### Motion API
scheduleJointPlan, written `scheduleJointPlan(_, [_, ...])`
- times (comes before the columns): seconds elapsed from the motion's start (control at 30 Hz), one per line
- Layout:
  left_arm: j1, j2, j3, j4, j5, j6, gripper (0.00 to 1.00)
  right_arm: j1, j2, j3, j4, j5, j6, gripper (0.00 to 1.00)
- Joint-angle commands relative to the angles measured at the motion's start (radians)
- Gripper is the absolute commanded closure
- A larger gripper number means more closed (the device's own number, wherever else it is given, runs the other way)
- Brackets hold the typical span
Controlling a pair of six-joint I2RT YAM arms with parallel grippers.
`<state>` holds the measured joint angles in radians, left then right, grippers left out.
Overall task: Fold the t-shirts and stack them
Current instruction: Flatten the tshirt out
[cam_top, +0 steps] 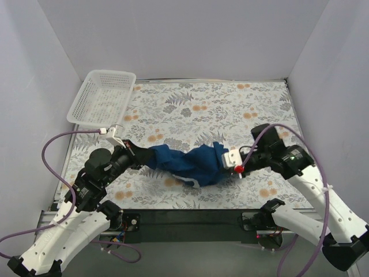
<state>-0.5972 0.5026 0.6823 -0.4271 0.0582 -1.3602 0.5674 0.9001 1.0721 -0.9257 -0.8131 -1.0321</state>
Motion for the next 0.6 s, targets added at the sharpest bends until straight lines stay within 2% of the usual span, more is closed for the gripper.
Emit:
scheduleJointPlan(0.0, [0.004,-0.001,0.01,-0.053,-0.026,0.004,1.0,0.095,-0.002,-0.257,-0.186,0.073,-0.138,0.99])
scheduleJointPlan(0.03, [0.004,-0.003,-0.004,-0.056,-0.018,-0.007,1.0,0.097,-0.015,-0.282,-0.212,0.092,-0.201,0.99])
scheduleJointPlan(0.1, [0.004,-0.013,-0.044,-0.052,-0.005,-0.036,1.0,0.098,-0.027,-0.279,-0.202,0.167,-0.181,0.59])
scheduleJointPlan(0.13, [0.004,-0.016,-0.055,-0.045,0.002,-0.045,1.0,0.098,-0.026,-0.264,-0.196,0.187,-0.166,0.53])
scheduleJointPlan(0.17, [0.004,-0.021,-0.064,-0.041,0.0,-0.05,1.0,0.098,-0.027,-0.244,-0.181,0.228,-0.13,0.5])
scheduleJointPlan(0.27, [0.004,-0.026,-0.086,-0.027,0.005,-0.065,1.0,0.062,-0.033,-0.199,0.011,0.297,0.002,0.43])
scheduleJointPlan(0.33, [0.004,-0.015,-0.079,-0.027,0.014,-0.063,1.0,0.034,0.008,-0.198,0.121,0.298,0.117,0.43])
scheduleJointPlan(0.43, [0.004,-0.001,-0.075,-0.027,0.026,-0.056,1.0,0.017,0.135,-0.211,0.166,0.227,0.249,0.43])
scheduleJointPlan(0.5, [0.005,0.002,-0.076,-0.025,0.031,-0.054,1.0,0.017,0.233,-0.221,0.182,0.132,0.286,0.34])
scheduleJointPlan(0.57, [0.005,0.004,-0.076,-0.022,0.034,-0.051,1.0,0.037,0.276,-0.23,0.215,0.094,0.322,0.35])
